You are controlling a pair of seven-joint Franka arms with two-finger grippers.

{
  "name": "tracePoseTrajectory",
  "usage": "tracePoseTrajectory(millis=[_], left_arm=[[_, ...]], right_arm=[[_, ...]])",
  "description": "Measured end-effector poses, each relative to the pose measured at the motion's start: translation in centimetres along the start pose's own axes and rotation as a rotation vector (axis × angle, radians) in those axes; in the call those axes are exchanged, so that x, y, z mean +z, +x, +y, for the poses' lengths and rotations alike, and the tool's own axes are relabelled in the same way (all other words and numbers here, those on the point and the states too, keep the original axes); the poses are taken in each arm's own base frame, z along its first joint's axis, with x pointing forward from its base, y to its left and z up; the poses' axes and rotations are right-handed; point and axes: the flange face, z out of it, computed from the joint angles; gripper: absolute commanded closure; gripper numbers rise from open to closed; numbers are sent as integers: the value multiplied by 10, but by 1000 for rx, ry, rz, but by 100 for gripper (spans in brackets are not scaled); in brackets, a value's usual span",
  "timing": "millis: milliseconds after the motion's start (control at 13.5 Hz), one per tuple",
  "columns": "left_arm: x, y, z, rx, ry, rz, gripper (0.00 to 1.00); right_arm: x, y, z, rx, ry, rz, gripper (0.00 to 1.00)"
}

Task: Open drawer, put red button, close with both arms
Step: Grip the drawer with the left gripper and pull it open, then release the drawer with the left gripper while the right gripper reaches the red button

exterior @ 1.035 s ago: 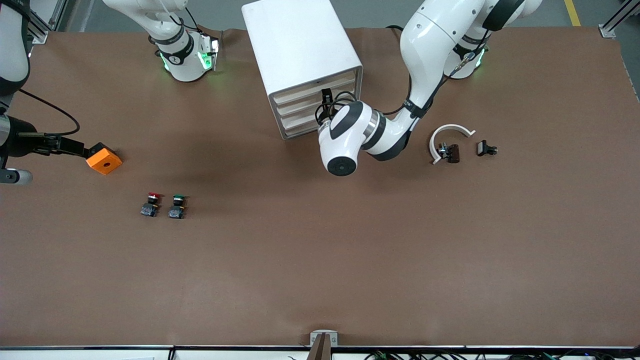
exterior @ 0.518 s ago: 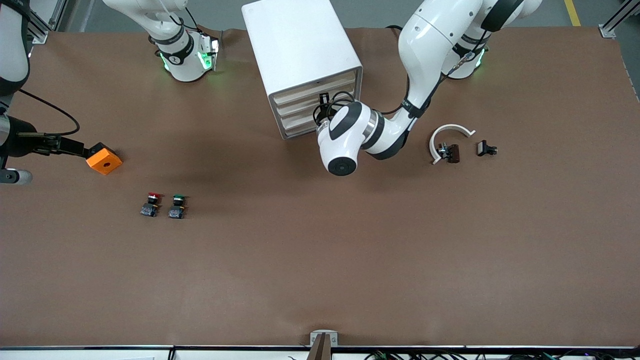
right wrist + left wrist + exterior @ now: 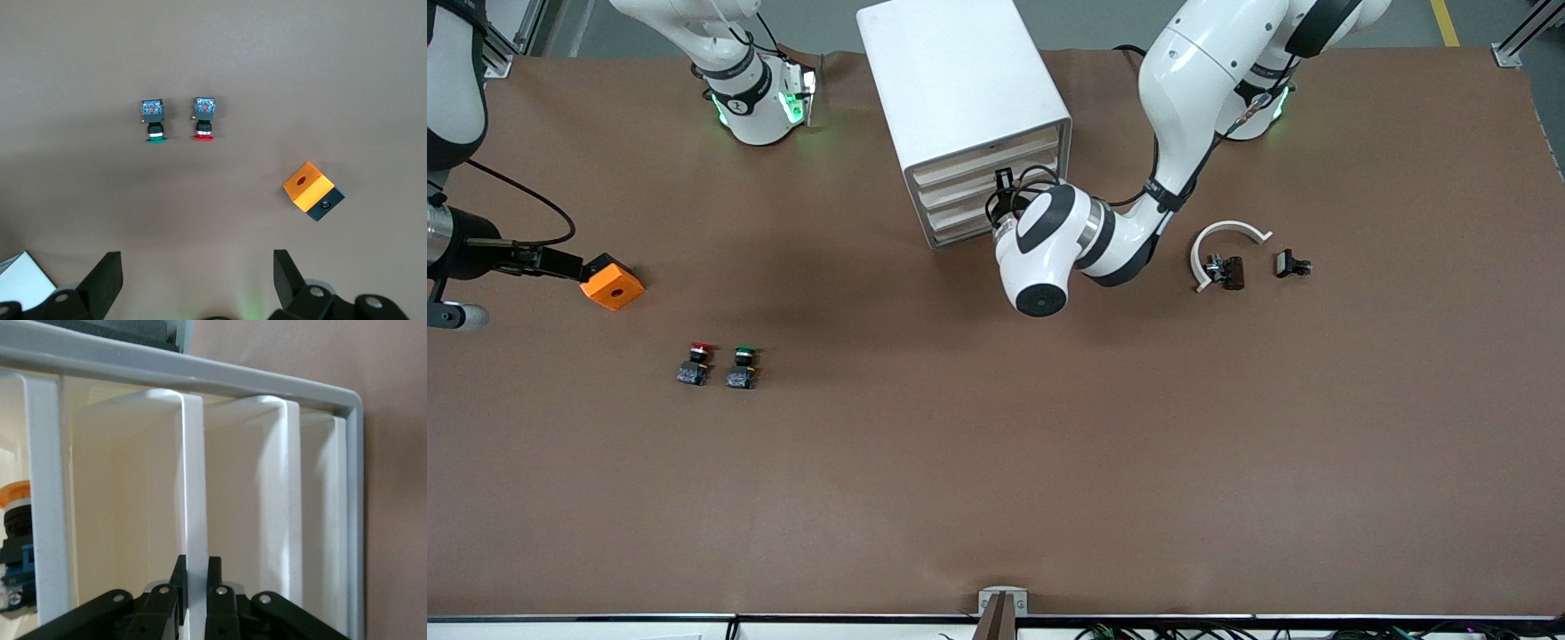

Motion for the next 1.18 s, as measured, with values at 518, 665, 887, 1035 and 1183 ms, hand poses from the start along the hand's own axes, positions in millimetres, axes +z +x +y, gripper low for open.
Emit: tracePoseTrajectory(millis=[518,665,887,1035,1183], left_arm=[[-101,52,43,-66,-43,-180,100],[-119,61,49,-68,-57,-216,85],[-139,69,55,-64,-90,-266,0],[-153,72,56,-55,-117,-298,0],[-173,75,52,-43,-143,-327,0]], right_arm=[[38,13,-1,5,1,44,0],[71,21,1,11,2,82,0],[134,26,7,38,5,168,0],[172,26,9,57,8,245,0],[207,30,10,67,8,292,0]])
